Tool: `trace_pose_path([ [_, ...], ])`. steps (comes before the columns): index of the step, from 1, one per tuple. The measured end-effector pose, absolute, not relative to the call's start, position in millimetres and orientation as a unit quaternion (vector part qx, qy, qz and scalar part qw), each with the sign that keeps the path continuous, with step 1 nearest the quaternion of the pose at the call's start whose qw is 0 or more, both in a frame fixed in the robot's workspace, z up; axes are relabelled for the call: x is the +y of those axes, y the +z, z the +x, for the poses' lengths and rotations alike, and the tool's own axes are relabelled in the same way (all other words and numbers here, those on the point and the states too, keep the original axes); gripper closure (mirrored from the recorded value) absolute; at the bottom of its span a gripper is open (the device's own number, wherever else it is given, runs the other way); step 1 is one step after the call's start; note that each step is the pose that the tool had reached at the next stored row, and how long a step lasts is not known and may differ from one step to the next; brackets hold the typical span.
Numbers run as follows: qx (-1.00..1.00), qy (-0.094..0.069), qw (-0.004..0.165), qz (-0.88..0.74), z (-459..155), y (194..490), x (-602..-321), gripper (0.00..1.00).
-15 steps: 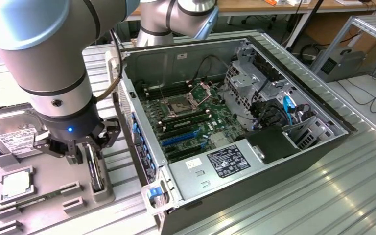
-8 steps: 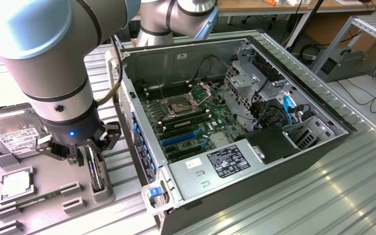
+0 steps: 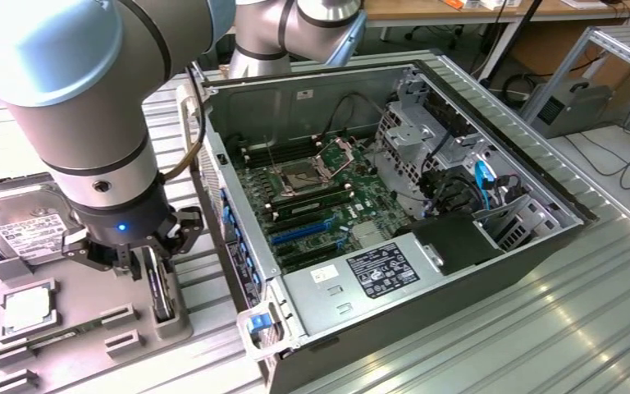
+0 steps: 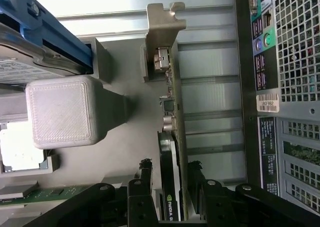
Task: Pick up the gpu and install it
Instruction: 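Pick up the gpu and move the gpu toward the slot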
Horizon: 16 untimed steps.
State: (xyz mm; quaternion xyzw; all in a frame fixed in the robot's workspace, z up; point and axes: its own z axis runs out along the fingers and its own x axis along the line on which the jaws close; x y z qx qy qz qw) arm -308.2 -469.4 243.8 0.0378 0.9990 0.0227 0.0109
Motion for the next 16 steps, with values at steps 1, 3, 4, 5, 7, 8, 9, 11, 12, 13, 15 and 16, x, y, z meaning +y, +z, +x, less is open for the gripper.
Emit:
trace_pose_path([
  [1,0.999,0.023,0.011,0.038,-308.2,243.7,-469.4,0.58],
  [3,0.999,0.023,0.011,0.038,-307.8,243.5,-469.4,0.58],
  [4,0.999,0.023,0.011,0.038,-307.8,243.5,-469.4,0.58],
  [5,0.999,0.023,0.011,0.038,-307.8,243.5,-469.4,0.58],
  [7,0.999,0.023,0.011,0.038,-307.8,243.5,-469.4,0.58],
  [8,0.999,0.023,0.011,0.038,-307.8,243.5,-469.4,0.58],
  [9,0.999,0.023,0.011,0.038,-307.8,243.5,-469.4,0.58],
  [11,0.999,0.023,0.011,0.038,-307.8,243.5,-469.4,0.58],
  [12,0.999,0.023,0.011,0.038,-307.8,243.5,-469.4,0.58],
  [13,0.999,0.023,0.011,0.038,-307.8,243.5,-469.4,0.58],
  [15,0.999,0.023,0.011,0.038,-307.8,243.5,-469.4,0.67],
  [16,0.999,0.023,0.011,0.038,-307.8,243.5,-469.4,0.67],
])
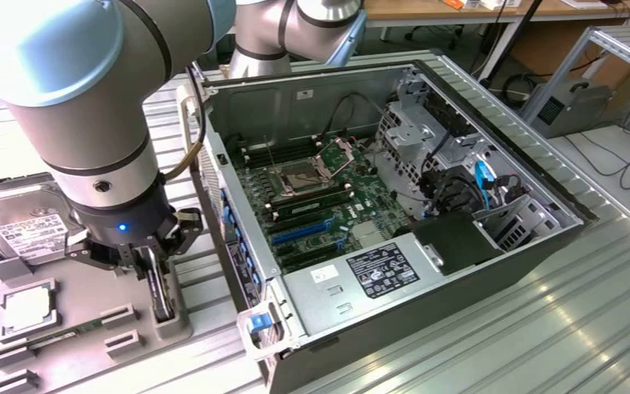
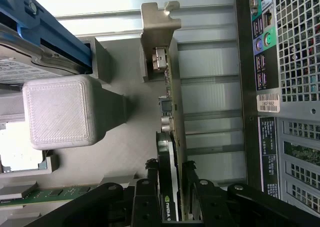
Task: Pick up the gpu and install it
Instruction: 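Pick up the gpu and move the gpu toward the slot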
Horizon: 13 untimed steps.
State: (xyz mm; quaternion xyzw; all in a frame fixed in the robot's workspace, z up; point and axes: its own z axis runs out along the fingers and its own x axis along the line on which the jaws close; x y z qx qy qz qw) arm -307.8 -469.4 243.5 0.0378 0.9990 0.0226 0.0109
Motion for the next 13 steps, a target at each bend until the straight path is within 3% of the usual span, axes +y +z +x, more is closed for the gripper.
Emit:
trace_pose_path([
  [13,0.999,0.023,0.011,0.038,-307.6,243.5,-469.4,0.67],
])
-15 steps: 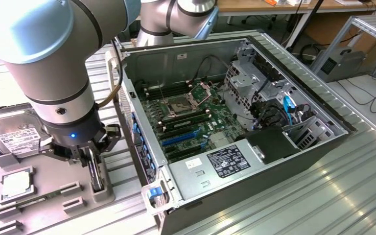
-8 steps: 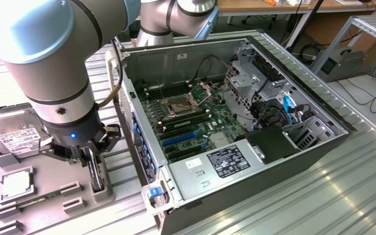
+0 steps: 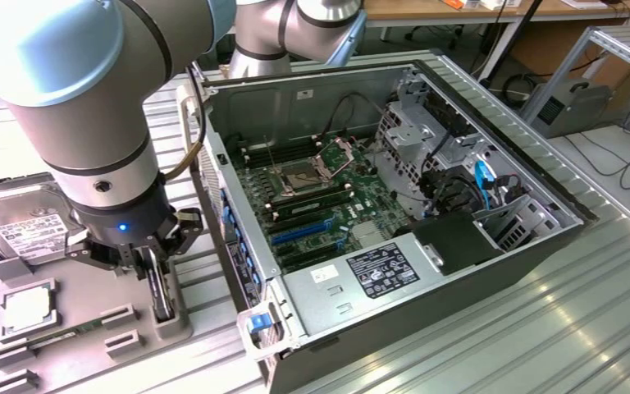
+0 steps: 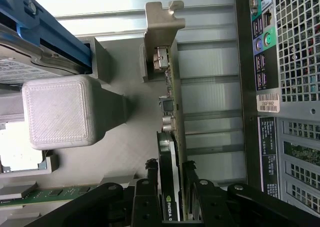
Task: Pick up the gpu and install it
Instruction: 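Pick up the gpu and move the gpu toward the slot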
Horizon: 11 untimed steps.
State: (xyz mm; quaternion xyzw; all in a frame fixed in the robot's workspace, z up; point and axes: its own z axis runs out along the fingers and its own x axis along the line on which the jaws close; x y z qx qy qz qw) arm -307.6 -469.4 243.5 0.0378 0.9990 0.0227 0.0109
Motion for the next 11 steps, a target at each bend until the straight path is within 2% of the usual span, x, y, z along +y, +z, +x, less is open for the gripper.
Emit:
trace_pose_path([
  [4,0.999,0.023,0.011,0.038,-307.6,243.5,-469.4,0.68],
  [5,0.999,0.023,0.011,0.038,-307.6,243.5,-469.4,0.73],
  [11,0.999,0.023,0.011,0.038,-307.6,243.5,-469.4,0.73],
])
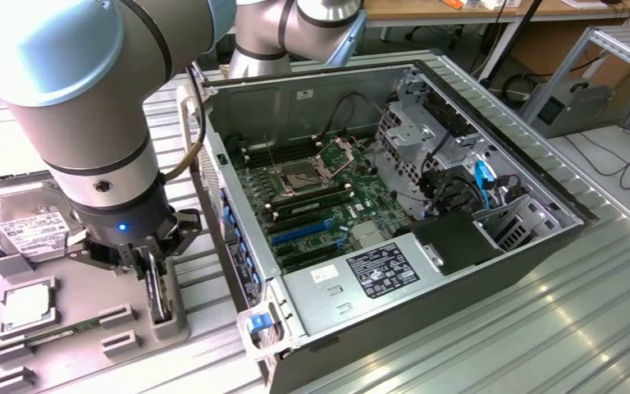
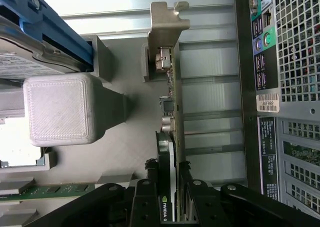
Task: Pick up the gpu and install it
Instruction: 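Pick up the gpu and move the gpu toward the slot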
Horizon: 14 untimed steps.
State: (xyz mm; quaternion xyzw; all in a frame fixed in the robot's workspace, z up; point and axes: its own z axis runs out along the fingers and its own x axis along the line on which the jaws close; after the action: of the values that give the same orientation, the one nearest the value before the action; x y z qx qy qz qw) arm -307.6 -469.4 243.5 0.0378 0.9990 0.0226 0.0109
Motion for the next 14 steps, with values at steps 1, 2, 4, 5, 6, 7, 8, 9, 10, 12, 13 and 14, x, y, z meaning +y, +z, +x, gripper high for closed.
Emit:
trace_pose_path([
  [1,0.999,0.023,0.011,0.038,-307.6,243.5,-469.4,0.73],
  [2,0.999,0.023,0.011,0.038,-307.6,243.5,-469.4,0.73],
  [4,0.999,0.023,0.011,0.031,-307.7,243.5,-469.4,0.73],
  [5,0.999,0.023,0.011,0.026,-307.7,243.5,-469.4,0.73],
  [6,0.999,0.023,0.011,0.024,-307.7,243.5,-469.4,0.73],
  [7,0.999,0.023,0.011,0.024,-307.6,243.5,-469.4,0.73],
  [8,0.999,0.023,0.011,0.024,-307.6,243.5,-469.4,0.73],
  [9,0.999,0.023,0.011,0.024,-307.6,243.5,-469.4,0.73],
  [10,0.999,0.023,0.011,0.024,-307.6,243.5,-469.4,0.73],
  [12,0.999,0.023,0.011,0.024,-307.6,243.9,-469.4,0.73],
  [13,0.999,0.022,0.011,0.023,-307.6,244.7,-469.4,0.73],
  [14,0.999,0.022,0.011,0.023,-307.6,244.8,-469.4,0.73],
])
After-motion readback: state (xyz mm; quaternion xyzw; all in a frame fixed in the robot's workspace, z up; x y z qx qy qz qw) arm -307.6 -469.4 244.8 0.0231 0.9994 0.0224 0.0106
